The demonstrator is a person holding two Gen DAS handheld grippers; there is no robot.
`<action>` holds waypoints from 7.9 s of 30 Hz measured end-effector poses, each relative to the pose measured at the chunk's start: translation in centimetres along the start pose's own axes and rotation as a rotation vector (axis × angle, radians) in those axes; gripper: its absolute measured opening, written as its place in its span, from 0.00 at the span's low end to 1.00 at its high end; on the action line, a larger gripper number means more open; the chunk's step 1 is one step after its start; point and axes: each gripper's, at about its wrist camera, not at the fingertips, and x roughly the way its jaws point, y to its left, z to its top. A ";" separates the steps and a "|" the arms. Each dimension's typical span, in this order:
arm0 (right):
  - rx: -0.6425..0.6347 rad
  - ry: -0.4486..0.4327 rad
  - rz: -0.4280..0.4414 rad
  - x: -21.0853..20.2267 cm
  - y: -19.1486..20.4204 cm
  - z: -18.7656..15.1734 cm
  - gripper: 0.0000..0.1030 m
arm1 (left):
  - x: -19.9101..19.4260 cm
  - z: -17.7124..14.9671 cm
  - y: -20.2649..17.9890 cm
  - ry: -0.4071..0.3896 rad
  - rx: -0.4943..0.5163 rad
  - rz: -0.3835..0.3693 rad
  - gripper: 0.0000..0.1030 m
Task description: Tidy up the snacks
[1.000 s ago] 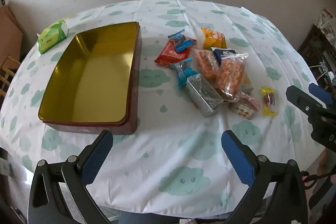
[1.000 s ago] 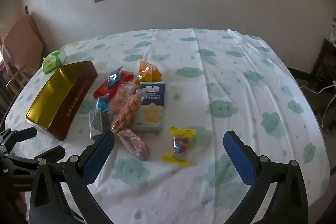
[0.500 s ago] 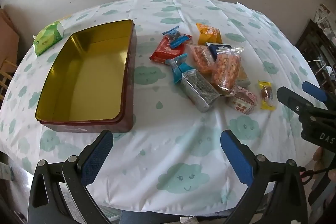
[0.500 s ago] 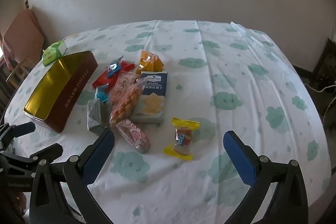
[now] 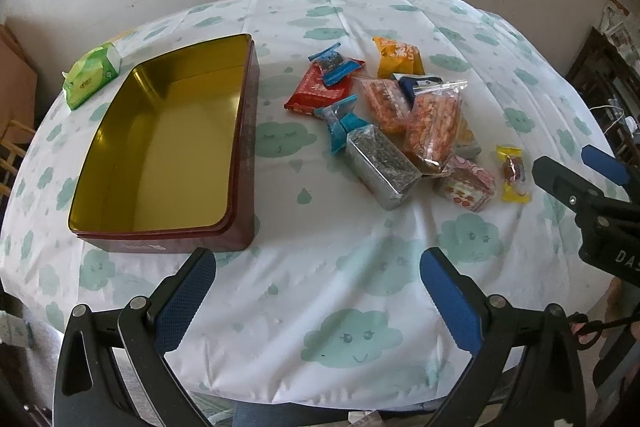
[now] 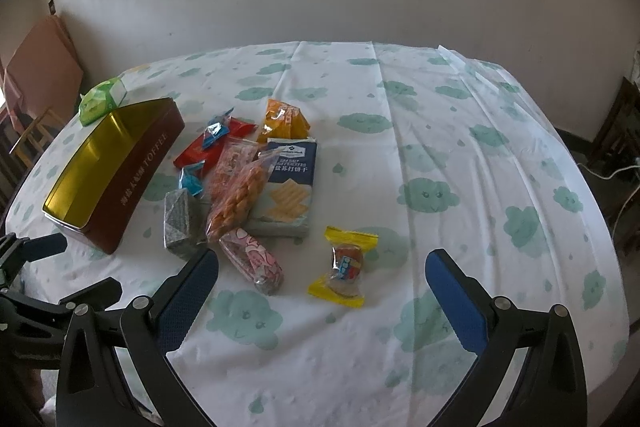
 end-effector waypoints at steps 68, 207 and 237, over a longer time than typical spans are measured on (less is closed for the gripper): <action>0.077 0.071 0.051 3.0 -2.3 -1.5 0.72 | 1.7 1.4 0.8 0.016 -0.023 -0.004 0.88; 0.091 0.110 -0.135 7.4 -6.5 -0.9 0.25 | 8.3 5.9 19.0 0.216 -0.174 0.094 0.22; 0.097 0.106 -0.157 7.4 -6.2 -0.8 0.25 | 5.2 6.0 18.1 0.055 -0.130 0.151 0.58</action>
